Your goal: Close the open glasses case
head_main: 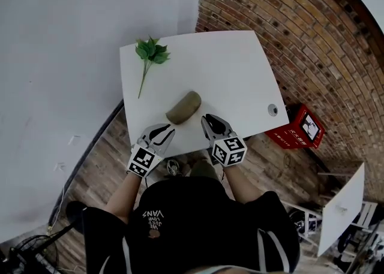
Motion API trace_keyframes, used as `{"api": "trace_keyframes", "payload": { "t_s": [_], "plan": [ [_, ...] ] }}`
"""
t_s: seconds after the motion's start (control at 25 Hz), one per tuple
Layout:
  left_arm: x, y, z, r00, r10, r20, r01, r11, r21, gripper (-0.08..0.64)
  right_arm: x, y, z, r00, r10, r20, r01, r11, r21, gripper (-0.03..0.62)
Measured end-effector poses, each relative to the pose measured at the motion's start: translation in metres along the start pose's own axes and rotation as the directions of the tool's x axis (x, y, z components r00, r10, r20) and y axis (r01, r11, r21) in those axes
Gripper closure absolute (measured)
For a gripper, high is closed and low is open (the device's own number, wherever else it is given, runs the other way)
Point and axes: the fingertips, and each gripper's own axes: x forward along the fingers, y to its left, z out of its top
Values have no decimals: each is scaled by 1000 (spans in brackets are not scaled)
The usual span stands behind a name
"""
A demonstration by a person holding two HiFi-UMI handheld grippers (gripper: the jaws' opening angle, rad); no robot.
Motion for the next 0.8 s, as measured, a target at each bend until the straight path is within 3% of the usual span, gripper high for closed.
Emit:
{"api": "trace_keyframes", "payload": {
  "t_s": [0.12, 0.36, 0.8],
  "plan": [
    [-7, 0, 3, 999, 47, 16, -46, 999, -10, 533, -11, -2, 6, 999, -16, 28, 16, 1000, -12, 591],
    [-9, -13, 7, 993, 115, 17, -114, 993, -33, 551, -32, 1, 10, 999, 31, 43, -30, 999, -23, 592],
    [-23, -82, 21, 970, 239, 41, -234, 967, -102, 551, -99, 17, 4, 983, 183, 20, -182, 981, -71, 592]
  ]
}}
